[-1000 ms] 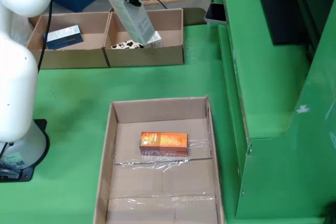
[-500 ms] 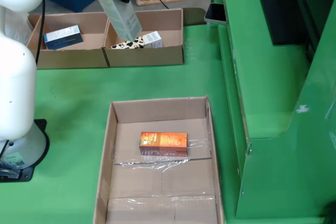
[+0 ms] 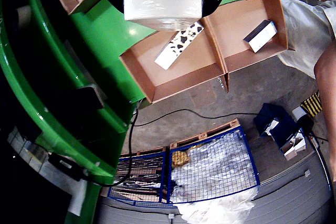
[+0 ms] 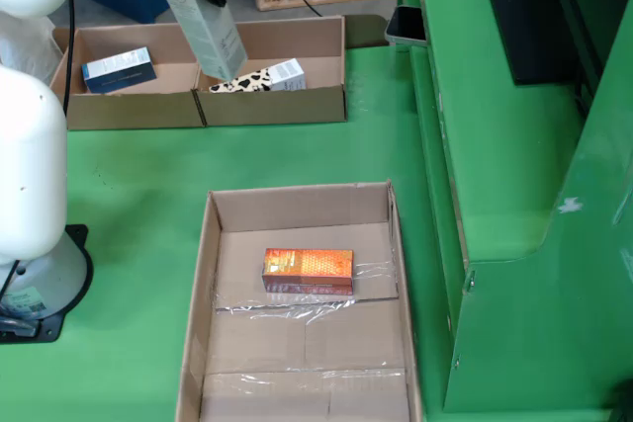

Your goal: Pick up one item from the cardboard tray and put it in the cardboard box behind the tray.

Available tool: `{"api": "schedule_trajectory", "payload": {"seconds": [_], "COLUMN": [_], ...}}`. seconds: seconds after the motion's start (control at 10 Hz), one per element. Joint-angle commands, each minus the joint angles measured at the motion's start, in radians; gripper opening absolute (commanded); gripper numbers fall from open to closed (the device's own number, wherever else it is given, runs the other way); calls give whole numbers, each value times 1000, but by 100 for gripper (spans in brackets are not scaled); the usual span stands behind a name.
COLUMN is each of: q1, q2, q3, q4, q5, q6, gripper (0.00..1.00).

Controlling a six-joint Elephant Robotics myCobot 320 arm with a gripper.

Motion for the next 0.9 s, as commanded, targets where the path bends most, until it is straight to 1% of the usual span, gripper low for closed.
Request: {"api": "schedule_trajectory", "payload": {"seconds": [0.0, 0.2, 0.8], "q1": [58, 59, 59], "q2": [54, 39, 39], "q3": [26, 26, 26], "q4": [0, 30, 30], "q5": [-14, -15, -15], "q6": [11, 12, 12], "gripper": [0, 0, 0]}}
